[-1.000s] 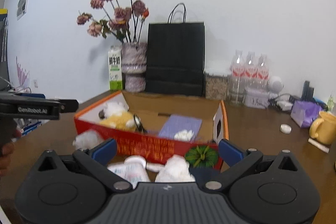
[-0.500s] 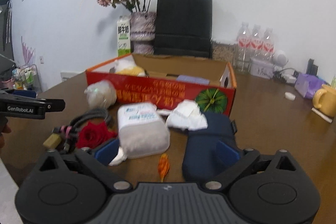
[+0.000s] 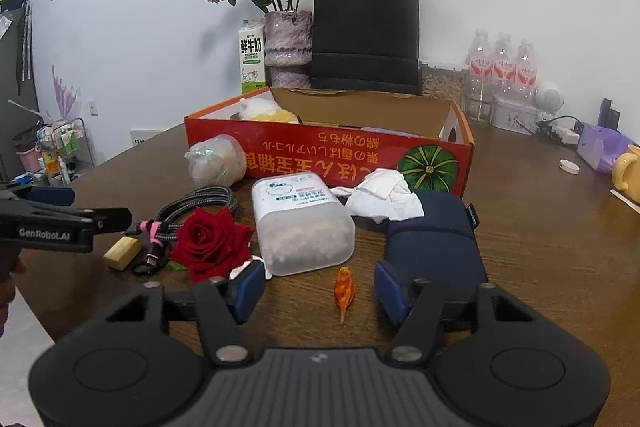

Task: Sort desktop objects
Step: 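Grasp the yellow sponge bar with the left gripper while the right grasps the orange lollipop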

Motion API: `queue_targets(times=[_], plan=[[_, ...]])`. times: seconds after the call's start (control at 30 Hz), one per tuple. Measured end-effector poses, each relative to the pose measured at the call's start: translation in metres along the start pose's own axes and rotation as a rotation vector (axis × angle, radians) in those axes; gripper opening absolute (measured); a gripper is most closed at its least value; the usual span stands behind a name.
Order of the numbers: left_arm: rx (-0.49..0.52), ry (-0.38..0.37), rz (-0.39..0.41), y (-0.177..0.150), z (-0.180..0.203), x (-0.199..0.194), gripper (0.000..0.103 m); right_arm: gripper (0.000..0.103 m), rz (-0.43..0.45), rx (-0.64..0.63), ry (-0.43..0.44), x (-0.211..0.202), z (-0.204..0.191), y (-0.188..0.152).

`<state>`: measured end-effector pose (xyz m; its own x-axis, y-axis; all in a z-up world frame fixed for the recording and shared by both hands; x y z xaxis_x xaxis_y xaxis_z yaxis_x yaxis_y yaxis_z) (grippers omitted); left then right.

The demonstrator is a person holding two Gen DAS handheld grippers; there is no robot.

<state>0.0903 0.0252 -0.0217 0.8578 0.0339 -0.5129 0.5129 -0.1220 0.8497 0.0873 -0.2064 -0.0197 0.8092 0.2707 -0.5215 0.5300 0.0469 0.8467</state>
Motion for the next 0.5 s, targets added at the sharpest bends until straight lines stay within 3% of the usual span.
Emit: queue_targets(times=[0.1, 0.3, 0.5], plan=[[-0.003, -0.011, -0.003, -0.002, 0.000, 0.000, 0.102, 0.043, -0.017, 0.010, -0.008, 0.005, 0.001, -0.002], [-0.003, -0.047, -0.004, -0.005, 0.004, -0.003, 0.094, 0.042, -0.032, 0.019, -0.013, 0.012, 0.001, -0.004], [0.008, -0.081, -0.034, -0.010, 0.011, 0.002, 0.070, 0.041, -0.042, 0.025, -0.023, 0.018, 0.002, -0.006]])
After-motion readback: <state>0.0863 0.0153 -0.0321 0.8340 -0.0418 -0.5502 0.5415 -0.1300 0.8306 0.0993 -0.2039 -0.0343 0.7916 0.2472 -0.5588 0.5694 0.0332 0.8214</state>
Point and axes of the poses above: each gripper's, at about its wrist camera, not at the fingertips, and x roughly the way its jaws point, z to its right, y to its top, the point moved 3 cm from there along x, roughly the way its jaws point, and after that the axes turned 5 degrees about x, right-handed, at the moved point
